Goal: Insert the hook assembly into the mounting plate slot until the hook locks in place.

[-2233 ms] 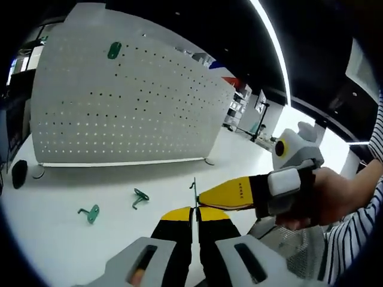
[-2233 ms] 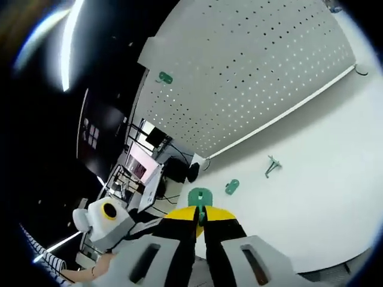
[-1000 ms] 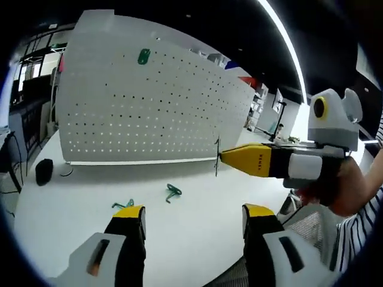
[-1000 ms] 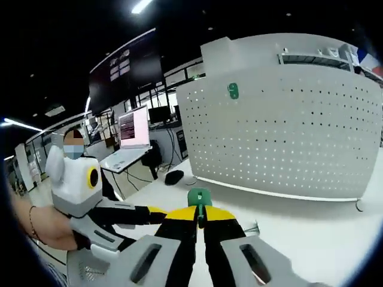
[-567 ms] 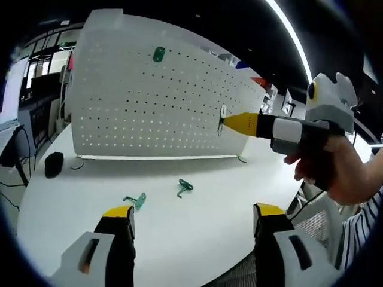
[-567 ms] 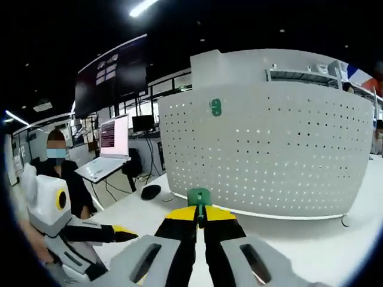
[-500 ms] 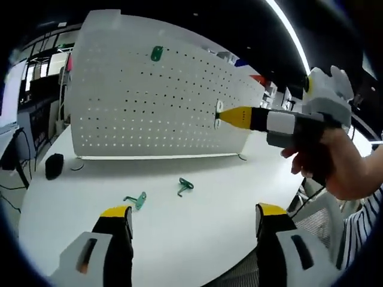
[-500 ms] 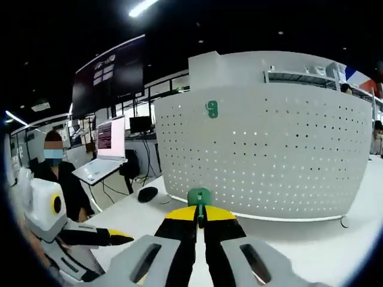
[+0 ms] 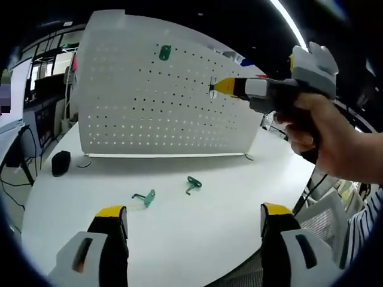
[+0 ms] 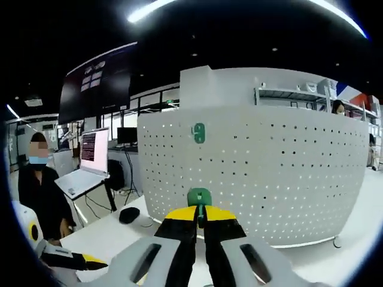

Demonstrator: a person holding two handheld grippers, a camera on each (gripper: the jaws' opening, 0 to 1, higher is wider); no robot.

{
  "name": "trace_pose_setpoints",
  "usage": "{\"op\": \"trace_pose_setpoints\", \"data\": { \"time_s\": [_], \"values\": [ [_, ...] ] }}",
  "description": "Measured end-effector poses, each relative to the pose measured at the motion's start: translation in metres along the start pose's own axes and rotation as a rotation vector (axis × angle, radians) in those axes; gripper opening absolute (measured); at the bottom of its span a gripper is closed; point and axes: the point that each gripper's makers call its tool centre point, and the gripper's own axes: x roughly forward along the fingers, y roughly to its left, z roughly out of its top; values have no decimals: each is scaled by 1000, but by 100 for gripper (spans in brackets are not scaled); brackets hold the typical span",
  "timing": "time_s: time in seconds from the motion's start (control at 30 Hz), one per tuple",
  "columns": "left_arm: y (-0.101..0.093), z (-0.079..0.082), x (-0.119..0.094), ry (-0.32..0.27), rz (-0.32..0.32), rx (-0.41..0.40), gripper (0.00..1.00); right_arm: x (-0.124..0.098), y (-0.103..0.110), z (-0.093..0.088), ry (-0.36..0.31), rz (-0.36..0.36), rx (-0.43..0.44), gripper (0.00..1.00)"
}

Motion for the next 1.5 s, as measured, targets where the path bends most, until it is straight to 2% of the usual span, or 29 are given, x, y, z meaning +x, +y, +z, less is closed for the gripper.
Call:
{"op": "trace_pose_setpoints", "data": {
  "time_s": [0.3, 0.47, 0.67, 0.77, 0.83, 0.93, 1.03, 1.2, 1.27, 1.43, 1.5],
  "values": [
    [2, 0, -1, -5, 9, -5, 100, 37, -14, 25, -61, -53, 14, 0],
    [-2, 2, 0, -18, -6, 8, 98, 54, -22, 42, -98, -79, 7, 0],
    [-2, -1, 1, -10, -12, -6, 99, 70, -28, 47, -110, -98, 17, 0],
    [-3, -1, 0, -6, -13, 1, 94, 75, -31, 52, -125, -109, 11, 0],
    [-4, -1, 0, -6, -13, 8, 95, 79, -33, 55, -127, -115, 9, 0],
    [-5, -3, 2, -1, -18, 4, 96, 88, -33, 55, -108, -112, 75, 0],
    [-8, -4, 2, 9, -32, 0, 92, 94, -37, 65, -126, -135, 45, 0],
    [-9, -4, 2, 12, -36, 1, 97, 104, -42, 79, -145, -167, 62, 0],
    [-9, -4, 2, 11, -37, 0, 98, 106, -45, 84, -155, -201, 26, 0],
    [-9, -4, 3, 9, -38, -7, 100, 111, -43, 87, -153, -221, 25, 0],
    [-8, -4, 3, 11, -36, -11, 100, 114, -40, 90, -155, -228, -20, 0]
  ]
}}
